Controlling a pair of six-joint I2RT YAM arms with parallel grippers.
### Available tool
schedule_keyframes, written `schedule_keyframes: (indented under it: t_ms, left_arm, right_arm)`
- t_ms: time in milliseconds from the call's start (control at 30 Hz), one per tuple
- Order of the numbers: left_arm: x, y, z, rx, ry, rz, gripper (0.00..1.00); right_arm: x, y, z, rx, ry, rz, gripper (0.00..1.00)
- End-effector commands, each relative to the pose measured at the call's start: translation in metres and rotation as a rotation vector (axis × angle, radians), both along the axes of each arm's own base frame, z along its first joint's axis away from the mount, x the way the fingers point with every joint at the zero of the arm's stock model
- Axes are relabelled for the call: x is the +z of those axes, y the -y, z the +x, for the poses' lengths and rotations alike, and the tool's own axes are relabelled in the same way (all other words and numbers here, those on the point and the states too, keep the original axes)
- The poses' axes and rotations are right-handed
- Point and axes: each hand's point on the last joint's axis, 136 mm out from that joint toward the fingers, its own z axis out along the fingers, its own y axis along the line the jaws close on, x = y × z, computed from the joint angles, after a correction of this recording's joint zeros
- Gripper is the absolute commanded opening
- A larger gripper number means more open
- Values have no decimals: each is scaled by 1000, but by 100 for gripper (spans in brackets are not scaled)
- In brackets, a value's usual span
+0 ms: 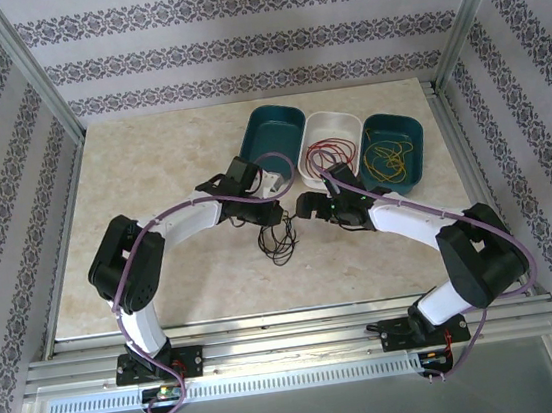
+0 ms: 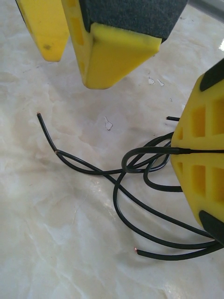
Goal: Untangle the cables
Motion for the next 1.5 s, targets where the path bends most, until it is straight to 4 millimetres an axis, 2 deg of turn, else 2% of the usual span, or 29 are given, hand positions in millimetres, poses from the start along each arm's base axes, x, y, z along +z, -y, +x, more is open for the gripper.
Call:
schedule_keyframes:
  t_ms: [0,167,367,533,700,900,1133,1333,1467]
  left_arm:
    - [22,7,1,-9,47,-22,4]
    - [48,7,4,-1,110,-62,2]
    - [59,7,3,6,127,-86,0]
    - [64,10,4,9,141,-116,0]
    - [65,14,5,3,136,-139,0]
    - [66,15,5,3,133,-152,0]
    - [74,7,3,23,143,-166,0]
    - [85,-14,10,95,161,-215,0]
    - [87,-25,16,134,158,-238,0]
  right_arm:
    - [1,2,0,-2,18,-11,98]
    - [-1,-5,-3,36,15,-12,98]
    - [8,-18,-9,104,61,-30,98]
    - [13,-37,-13,162,77,12,98]
    - [8,-58,-13,206,40,68,79]
    - [-3,-79,-13,239,-3,103,70]
    - [-27,-72,-12,198,-69,65,43]
    - [-37,-53,-11,134,-98,58,31]
    - [-40,-47,-12,124,-105,53,25]
